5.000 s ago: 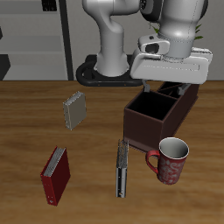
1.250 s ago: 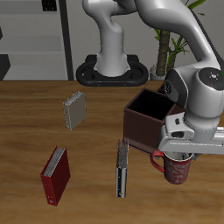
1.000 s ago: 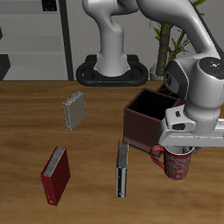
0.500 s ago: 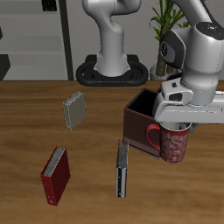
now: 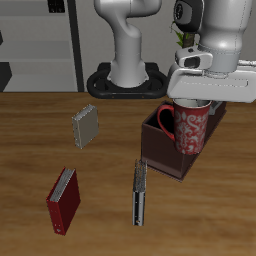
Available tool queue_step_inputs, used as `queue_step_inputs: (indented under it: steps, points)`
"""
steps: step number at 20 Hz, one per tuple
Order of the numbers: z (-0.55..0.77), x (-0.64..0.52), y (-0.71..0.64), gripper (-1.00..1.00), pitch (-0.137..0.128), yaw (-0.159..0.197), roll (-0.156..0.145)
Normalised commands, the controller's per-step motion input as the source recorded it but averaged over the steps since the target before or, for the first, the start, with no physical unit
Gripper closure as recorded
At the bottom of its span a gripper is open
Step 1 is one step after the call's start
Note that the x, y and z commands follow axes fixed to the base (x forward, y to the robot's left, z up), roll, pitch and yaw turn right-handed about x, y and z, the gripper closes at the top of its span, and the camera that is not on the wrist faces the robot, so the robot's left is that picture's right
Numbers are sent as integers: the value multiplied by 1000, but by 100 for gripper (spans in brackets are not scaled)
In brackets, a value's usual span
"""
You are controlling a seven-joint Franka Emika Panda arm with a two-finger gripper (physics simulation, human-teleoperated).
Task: Place the red mug into the left desk caddy's left compartment
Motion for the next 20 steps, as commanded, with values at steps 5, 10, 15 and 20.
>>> queue_step_inputs:
  steps: [5,10,15,20]
  points:
    - [383,-269,-142,100,-41,-22,-8]
    - [323,-370,-218,100,-29,-11,2]
    - [181,-503,-198,100,11,-51,-2]
    - [133,-446,-89,100,-8,-37,16]
